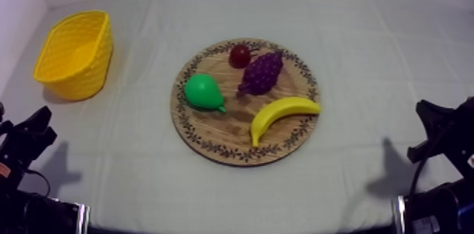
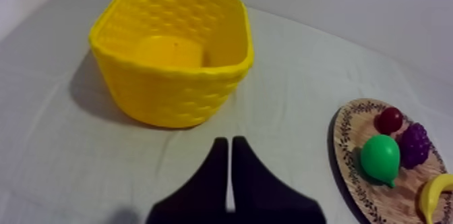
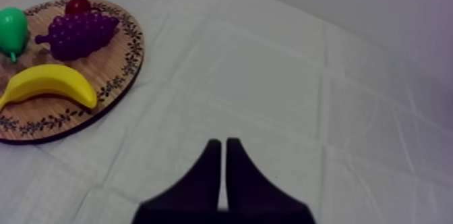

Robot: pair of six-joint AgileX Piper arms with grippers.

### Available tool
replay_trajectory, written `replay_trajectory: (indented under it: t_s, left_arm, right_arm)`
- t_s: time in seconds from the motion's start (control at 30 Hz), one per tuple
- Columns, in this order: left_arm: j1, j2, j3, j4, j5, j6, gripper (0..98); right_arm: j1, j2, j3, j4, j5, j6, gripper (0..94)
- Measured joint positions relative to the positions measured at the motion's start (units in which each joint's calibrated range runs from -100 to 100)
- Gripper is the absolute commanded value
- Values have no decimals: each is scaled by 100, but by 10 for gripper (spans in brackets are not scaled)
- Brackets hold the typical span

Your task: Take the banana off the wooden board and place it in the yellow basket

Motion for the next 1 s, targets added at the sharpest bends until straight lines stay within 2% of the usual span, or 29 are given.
replay_trajectory:
  t_s: [0.77,0.87,1.0]
  left_arm:
    - [0,0,10,0,-33,-18,1]
    - [0,0,32,-5,-112,-176,1]
    - [-28,0,39,-5,-135,-573,1]
  right_arm:
    - [0,0,0,0,0,4,5]
    - [0,0,0,0,0,4,5]
    - [0,0,0,0,0,4,5]
